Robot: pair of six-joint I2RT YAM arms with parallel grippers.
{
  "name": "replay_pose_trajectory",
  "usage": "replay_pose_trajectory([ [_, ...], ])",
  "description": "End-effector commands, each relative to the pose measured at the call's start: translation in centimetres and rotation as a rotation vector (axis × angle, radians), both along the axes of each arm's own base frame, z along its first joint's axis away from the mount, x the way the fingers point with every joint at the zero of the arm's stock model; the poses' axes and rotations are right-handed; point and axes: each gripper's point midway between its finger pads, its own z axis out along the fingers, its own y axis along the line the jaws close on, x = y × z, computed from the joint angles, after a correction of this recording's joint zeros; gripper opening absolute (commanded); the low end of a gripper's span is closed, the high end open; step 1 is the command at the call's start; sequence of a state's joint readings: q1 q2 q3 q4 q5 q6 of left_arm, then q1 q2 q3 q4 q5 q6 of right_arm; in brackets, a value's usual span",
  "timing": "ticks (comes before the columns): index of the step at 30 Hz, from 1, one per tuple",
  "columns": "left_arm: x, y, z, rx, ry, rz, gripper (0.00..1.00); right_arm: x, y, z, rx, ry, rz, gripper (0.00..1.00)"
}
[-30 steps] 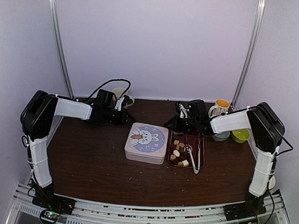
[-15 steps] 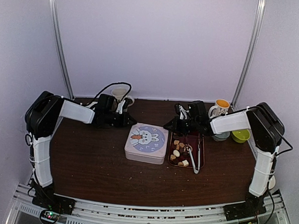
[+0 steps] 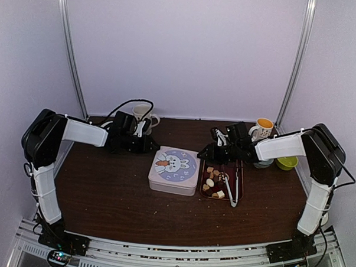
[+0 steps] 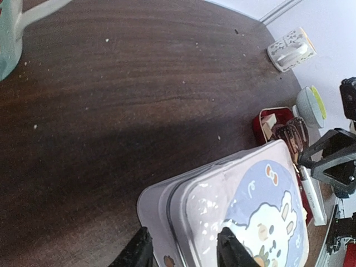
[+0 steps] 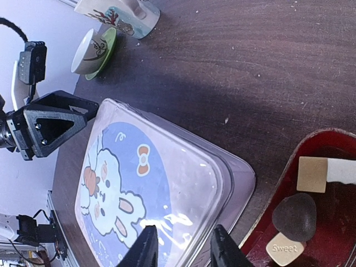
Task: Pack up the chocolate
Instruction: Press the box lid onto the packing box.
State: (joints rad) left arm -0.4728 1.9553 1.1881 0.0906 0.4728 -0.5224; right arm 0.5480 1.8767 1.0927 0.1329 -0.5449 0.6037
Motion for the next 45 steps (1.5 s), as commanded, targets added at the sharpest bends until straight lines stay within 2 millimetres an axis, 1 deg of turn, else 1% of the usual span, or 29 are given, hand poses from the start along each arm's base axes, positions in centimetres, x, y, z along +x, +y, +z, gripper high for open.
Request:
replay_pose_trajectory([
  [1,-0.4,0.4,-0.7,0.013,0.040,0.008,0.45,-1.2,-0.4,-0.1,-0.046,0.018,0.000,0.36],
  [5,-1.2,-0.2,-1.7,-0.032,0.095,-0.018,0.51,-1.4,0.6,-0.5,-0.040,0.048,0.021,0.38],
  [8,-2.0,-0.4,-2.6,-0.052,0.134,-0.029,0.52,-1.3,1.4,-1.3,-0.055,0.080,0.036,0.40],
  [9,-2.3,-0.4,-2.9,-0.060,0.148,-0.033,0.49,-1.3,1.7,-1.5,-0.056,0.093,0.044,0.38],
  [11,-3.2,-0.6,-3.7,-0.075,0.188,-0.040,0.44,-1.4,2.8,-1.2,-0.021,0.102,0.079,0.36],
  [13,-4.4,-0.9,-4.2,-0.086,0.217,-0.053,0.39,-1.9,3.7,-0.9,0.011,0.114,0.122,0.36],
  [15,-5.9,-1.6,-4.5,-0.094,0.242,-0.068,0.37,-2.3,4.1,-0.7,0.018,0.115,0.152,0.38],
  [18,-8.9,-3.1,-3.7,-0.114,0.256,-0.093,0.38,-2.6,4.0,-0.6,-0.001,0.096,0.190,0.43],
  [20,-10.9,-3.8,-3.2,-0.130,0.268,-0.105,0.39,-2.6,4.0,-0.7,-0.016,0.094,0.211,0.44],
  [25,-15.7,-5.3,-2.0,-0.161,0.308,-0.141,0.40,-2.9,5.3,-0.3,0.017,0.102,0.303,0.46],
  [28,-17.0,-5.0,-1.2,-0.159,0.315,-0.153,0.40,-2.8,5.7,-0.6,0.001,0.103,0.343,0.48],
  [30,-17.6,-5.0,-0.3,-0.165,0.311,-0.175,0.41,-2.8,6.0,-0.7,-0.001,0.101,0.375,0.49],
  [32,-18.1,-5.5,0.9,-0.185,0.300,-0.224,0.41,-2.9,6.5,-0.6,0.022,0.108,0.402,0.51],
  [34,-18.0,-5.2,1.4,-0.158,0.278,-0.226,0.42,-2.8,6.8,-0.5,0.026,0.111,0.407,0.51],
  [36,-16.9,-3.8,1.1,-0.051,0.230,-0.160,0.44,-2.5,6.6,-0.6,0.007,0.107,0.391,0.51],
  [38,-15.6,-1.9,0.7,0.035,0.203,-0.095,0.49,-2.1,6.3,-0.4,-0.016,0.088,0.367,0.53],
  [39,-15.2,-1.0,0.7,0.047,0.199,-0.071,0.50,-2.0,6.0,-0.3,-0.029,0.081,0.356,0.56],
  [42,-14.1,1.1,1.7,0.032,0.158,0.000,0.55,-2.0,5.3,-0.3,-0.067,0.067,0.340,0.58],
  [45,-13.4,2.4,2.2,0.032,0.133,0.045,0.63,-2.1,4.8,-0.2,-0.093,0.053,0.324,0.60],
])
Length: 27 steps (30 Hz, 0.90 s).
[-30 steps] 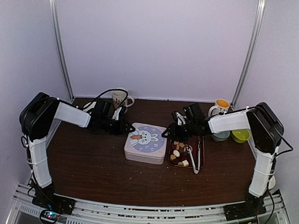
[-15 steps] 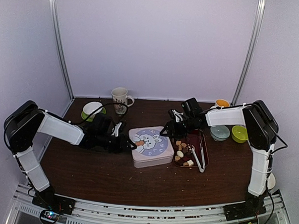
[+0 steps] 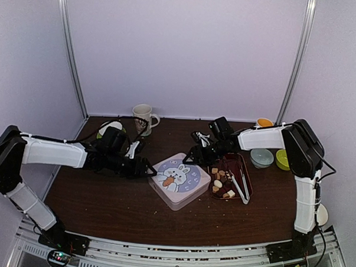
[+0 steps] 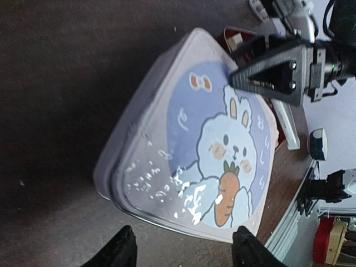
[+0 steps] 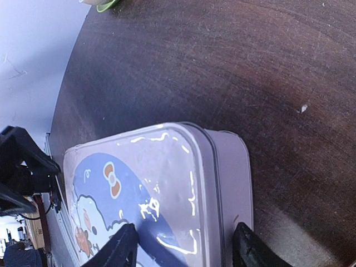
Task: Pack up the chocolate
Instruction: Press the box lid onto the packing box.
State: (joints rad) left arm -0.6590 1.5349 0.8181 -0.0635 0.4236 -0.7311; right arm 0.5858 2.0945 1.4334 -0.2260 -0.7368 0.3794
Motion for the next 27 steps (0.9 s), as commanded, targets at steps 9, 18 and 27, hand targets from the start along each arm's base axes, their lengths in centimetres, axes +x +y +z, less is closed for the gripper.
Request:
replay_pose_trajectory([
  [9,2.9,0.7,-1.0,-0.066,-0.026,0.029,0.66,-1.3,-0.6,1.7,-0.024,-0.043,0.001,0.60],
  [18,2.5,2.4,-6.8,-0.050,0.128,0.108,0.47,-2.6,-1.4,0.5,-0.047,-0.004,-0.001,0.50],
  [27,0.8,3.8,-11.2,-0.036,0.247,0.162,0.25,-3.8,-1.5,-0.9,-0.037,0.029,-0.006,0.44],
])
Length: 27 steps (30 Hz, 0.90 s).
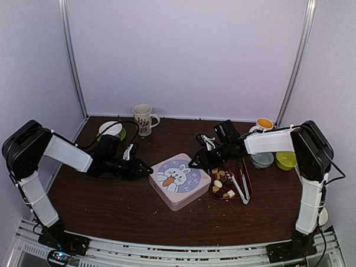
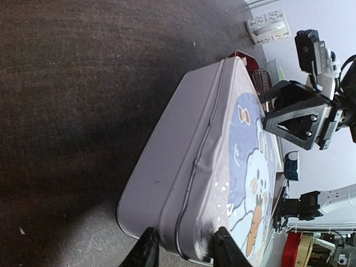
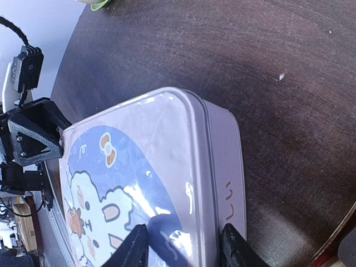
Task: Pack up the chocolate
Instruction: Press the box lid onto the packing box.
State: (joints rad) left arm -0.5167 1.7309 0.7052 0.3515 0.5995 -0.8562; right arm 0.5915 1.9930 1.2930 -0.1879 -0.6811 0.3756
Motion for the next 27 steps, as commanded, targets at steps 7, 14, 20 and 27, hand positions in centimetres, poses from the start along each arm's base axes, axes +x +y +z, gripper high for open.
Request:
replay_pose_trajectory([
  [7,-4.3,3.6,-9.1,0.197,0.249,0.068,0.18,-3.2,0.1,-1.7,0.000,0.087,0.017,0.43],
  [14,-5.9,4.6,-11.4,0.240,0.311,0.073,0.11,-4.2,-0.1,-1.8,0.021,0.092,0.007,0.44],
  [20,-6.3,4.8,-12.1,0.259,0.334,0.069,0.06,-4.6,0.1,-1.6,0.029,0.091,0.006,0.43],
  [27,-6.0,5.1,-11.8,0.270,0.316,0.067,0.08,-5.1,-0.4,-1.2,0.024,0.074,0.000,0.43],
])
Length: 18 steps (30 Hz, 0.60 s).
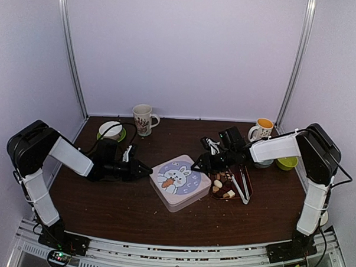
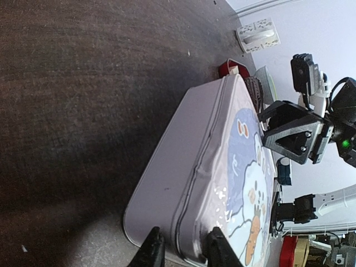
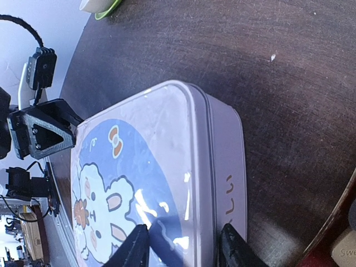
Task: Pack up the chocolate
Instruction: Press the box lid onto the packing box.
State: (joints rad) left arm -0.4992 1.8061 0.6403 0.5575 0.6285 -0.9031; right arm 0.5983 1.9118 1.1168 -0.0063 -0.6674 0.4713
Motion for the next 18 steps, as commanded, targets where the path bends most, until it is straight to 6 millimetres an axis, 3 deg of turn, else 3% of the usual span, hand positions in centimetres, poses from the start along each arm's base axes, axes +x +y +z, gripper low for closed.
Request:
replay_pose_trajectory([
  [1,-5.6,4.5,-9.7,0.324,0.307,0.039,0.10,-3.5,0.4,-0.9,-0.034,0.068,0.063,0.43],
  [7,-1.7,3.3,-4.8,0.354,0.144,0.025,0.24,-3.5,0.1,0.2,-0.022,0.057,0.040,0.45],
  [13,2.6,-0.3,-1.2,0.224,0.038,0.007,0.28,-6.7,0.8,1.1,0.082,0.111,0.083,0.54],
  [18,4.3,-0.5,1.8,0.220,-0.046,0.039,0.45,-8.4,1.0,1.3,0.091,0.116,0.098,0.56],
])
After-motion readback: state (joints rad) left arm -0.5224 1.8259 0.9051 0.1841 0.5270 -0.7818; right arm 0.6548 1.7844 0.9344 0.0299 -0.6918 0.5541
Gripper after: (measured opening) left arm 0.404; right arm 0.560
